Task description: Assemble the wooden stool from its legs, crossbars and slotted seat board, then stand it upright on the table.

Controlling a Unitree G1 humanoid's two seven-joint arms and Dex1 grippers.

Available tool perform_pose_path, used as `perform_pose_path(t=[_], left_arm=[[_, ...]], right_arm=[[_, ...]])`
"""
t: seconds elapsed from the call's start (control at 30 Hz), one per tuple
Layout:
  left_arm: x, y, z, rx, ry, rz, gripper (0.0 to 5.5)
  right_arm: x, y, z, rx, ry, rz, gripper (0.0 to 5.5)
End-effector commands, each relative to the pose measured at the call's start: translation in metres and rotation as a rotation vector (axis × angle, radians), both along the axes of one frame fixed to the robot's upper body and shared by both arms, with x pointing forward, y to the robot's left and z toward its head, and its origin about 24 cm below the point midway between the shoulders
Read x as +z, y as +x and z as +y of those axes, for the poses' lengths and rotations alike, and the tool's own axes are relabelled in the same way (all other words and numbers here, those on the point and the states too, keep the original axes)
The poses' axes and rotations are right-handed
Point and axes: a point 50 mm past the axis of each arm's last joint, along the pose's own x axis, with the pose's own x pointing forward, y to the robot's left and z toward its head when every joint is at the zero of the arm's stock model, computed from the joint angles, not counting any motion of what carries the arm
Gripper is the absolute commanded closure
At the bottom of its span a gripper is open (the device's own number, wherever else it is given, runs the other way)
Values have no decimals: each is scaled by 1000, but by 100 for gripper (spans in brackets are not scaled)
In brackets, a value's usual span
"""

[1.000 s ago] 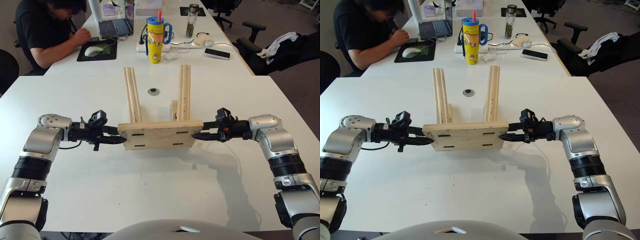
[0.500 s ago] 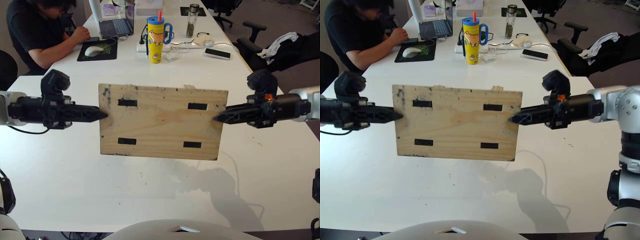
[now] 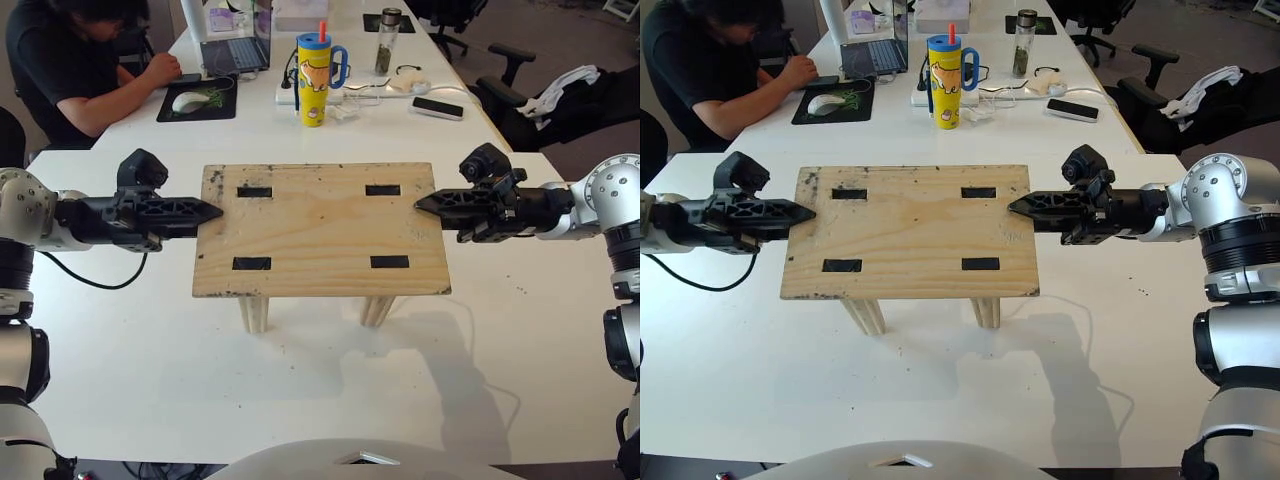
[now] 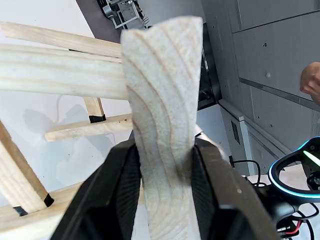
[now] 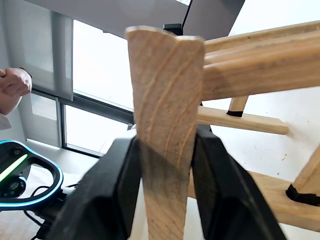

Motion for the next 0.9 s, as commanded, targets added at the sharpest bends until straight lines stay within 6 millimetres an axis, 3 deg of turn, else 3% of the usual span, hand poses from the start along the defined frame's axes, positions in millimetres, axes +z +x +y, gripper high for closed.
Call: perform_pose_path(t=[0.03,0.13,0.33,0.57,0.63,0.73,0.8,0.9], left_arm=[[14,9,10,76,-2,-40,321],[14,12,14,110,4,-34,278],[-12,4,30,152,84,4,187],[-30,1,59,279,182,-49,109],[-46,-10,72,261,330,-69,109],[-74,-46,82,66,565,-130,109],[-77,-68,75,-113,620,-192,138],[-67,-80,57,-359,696,-369,192]], right_arm=[[-5,1,-11,-52,13,40,370],[-5,4,-14,-84,41,57,326],[-14,3,-24,-127,-19,96,233],[-53,-15,-56,-187,-211,33,122],[-71,-28,-66,-148,-318,-60,120],[-88,-51,-72,-44,-435,-215,139],[-94,-70,-71,63,-491,-329,169],[-98,-83,-57,142,-510,-475,225]])
